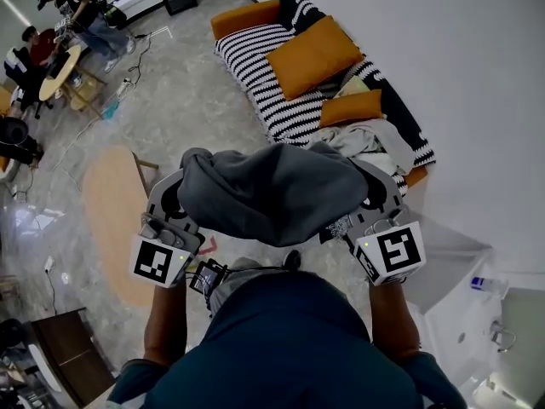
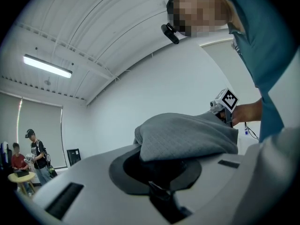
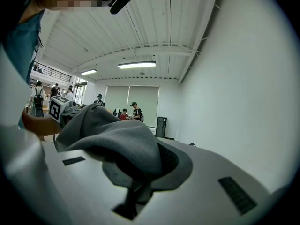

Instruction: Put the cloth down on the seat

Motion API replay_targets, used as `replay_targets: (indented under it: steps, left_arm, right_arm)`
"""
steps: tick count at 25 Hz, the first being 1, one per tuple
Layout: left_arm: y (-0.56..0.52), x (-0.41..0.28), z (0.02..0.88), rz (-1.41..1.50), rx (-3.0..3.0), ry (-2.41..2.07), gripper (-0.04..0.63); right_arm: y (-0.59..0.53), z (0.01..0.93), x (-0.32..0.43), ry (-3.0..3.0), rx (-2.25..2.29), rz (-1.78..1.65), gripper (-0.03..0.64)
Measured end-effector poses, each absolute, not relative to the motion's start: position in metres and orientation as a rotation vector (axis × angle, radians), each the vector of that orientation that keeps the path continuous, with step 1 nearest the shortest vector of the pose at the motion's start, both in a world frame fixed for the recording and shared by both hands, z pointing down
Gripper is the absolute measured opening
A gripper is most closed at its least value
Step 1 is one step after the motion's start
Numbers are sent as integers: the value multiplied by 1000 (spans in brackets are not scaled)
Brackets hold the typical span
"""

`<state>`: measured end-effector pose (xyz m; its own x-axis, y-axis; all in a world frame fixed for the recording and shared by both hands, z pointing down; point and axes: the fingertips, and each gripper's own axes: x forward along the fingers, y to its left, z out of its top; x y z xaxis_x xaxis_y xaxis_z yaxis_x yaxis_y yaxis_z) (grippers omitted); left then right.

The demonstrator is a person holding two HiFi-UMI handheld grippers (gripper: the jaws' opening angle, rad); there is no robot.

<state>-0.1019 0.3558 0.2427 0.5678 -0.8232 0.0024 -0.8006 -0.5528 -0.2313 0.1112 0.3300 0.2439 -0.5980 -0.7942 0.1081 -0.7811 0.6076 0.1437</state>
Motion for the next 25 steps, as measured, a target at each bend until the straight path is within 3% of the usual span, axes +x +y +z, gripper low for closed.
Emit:
replay_targets:
  steps: [25]
  left_arm:
    - [228, -195, 240, -112, -2640, 1257, 49]
  right_arm:
    - [225, 243, 24, -2576, 1441, -120, 40]
